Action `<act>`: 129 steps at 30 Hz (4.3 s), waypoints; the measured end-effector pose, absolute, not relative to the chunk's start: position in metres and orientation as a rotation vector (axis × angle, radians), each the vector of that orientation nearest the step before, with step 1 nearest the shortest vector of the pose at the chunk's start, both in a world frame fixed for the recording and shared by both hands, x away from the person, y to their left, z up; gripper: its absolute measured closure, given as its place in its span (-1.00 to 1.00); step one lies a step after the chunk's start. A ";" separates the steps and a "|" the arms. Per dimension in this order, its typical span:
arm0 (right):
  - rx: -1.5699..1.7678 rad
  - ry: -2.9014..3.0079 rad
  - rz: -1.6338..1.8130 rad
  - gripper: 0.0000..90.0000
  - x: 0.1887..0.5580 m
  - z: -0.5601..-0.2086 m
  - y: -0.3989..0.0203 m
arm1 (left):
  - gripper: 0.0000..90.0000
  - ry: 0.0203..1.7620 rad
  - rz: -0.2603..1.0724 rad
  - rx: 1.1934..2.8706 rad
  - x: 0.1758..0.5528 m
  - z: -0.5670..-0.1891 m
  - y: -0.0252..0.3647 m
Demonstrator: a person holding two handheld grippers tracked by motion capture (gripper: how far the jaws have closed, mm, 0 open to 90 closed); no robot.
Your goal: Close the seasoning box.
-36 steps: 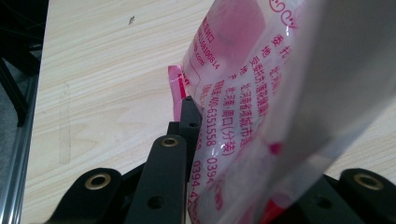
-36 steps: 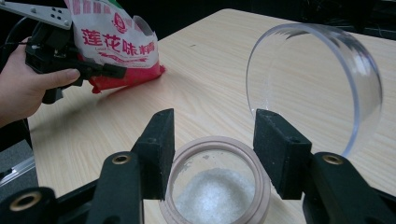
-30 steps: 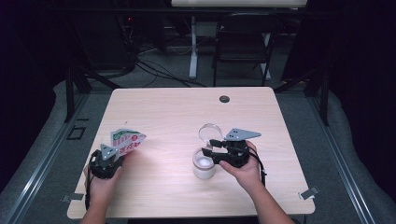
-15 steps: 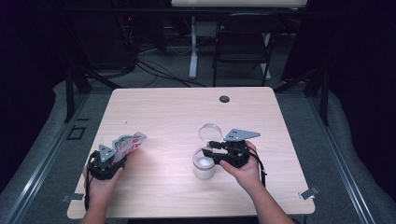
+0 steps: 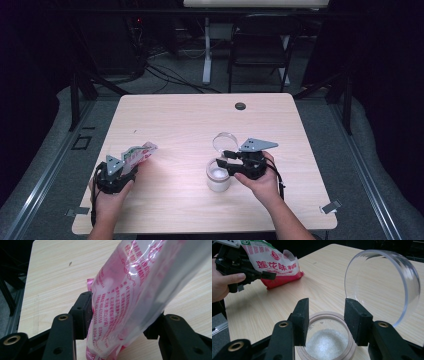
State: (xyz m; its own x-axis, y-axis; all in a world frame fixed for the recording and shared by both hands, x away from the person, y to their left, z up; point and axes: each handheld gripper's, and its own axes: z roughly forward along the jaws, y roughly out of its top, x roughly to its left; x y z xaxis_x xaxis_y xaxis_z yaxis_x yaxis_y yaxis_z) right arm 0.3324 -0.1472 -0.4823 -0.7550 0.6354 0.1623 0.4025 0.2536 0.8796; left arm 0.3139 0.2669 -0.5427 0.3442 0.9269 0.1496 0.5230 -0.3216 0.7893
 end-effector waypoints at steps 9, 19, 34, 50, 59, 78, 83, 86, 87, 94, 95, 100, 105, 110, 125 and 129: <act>0.968 2.294 1.481 0.34 0.333 -0.482 -0.149 | 0.02 1.230 0.827 1.958 0.310 -0.534 0.262; 0.965 2.309 1.481 0.41 0.333 -0.481 -0.150 | -0.03 1.219 0.780 1.948 0.302 -0.522 0.259; 0.970 2.310 1.481 0.45 0.333 -0.480 -0.151 | -0.07 1.136 0.738 1.994 0.291 -0.512 0.234; 0.969 2.316 1.469 0.53 0.334 -0.480 -0.152 | -0.04 1.017 0.645 2.114 0.294 -0.529 0.185; 0.967 2.322 1.454 0.59 0.334 -0.480 -0.153 | -0.04 0.990 0.620 2.128 0.297 -0.533 0.174; 0.970 2.293 1.488 0.66 0.331 -0.476 -0.159 | 0.00 0.927 0.582 2.097 0.302 -0.520 0.156; 0.972 2.281 1.494 0.66 0.329 -0.475 -0.162 | 0.03 0.900 0.593 2.092 0.305 -0.512 0.151; 0.979 2.272 1.495 0.66 0.327 -0.475 -0.164 | 0.07 0.885 0.592 2.095 0.309 -0.507 0.147; 0.976 2.274 1.496 0.66 0.327 -0.474 -0.165 | 0.09 0.880 0.591 2.095 0.310 -0.506 0.146; 0.988 2.247 1.504 0.74 0.324 -0.469 -0.173 | 0.26 0.825 0.589 2.101 0.323 -0.488 0.130; 0.998 2.241 1.511 0.76 0.324 -0.468 -0.175 | 0.28 0.813 0.586 2.101 0.325 -0.484 0.128; 1.033 2.206 1.503 0.82 0.326 -0.464 -0.185 | 0.43 0.767 0.586 2.101 0.334 -0.471 0.114; 1.069 2.171 1.503 0.98 0.330 -0.462 -0.195 | 0.63 0.748 0.581 2.099 0.345 -0.466 0.101; 1.101 2.137 1.484 1.00 0.336 -0.462 -0.201 | 0.89 0.746 0.559 2.093 0.354 -0.465 0.089; 1.181 2.127 1.462 1.00 0.363 -0.476 -0.199 | 1.00 0.738 0.490 2.100 0.352 -0.461 0.077; 1.197 2.126 1.457 1.00 0.368 -0.481 -0.197 | 1.00 0.730 0.486 2.096 0.349 -0.459 0.077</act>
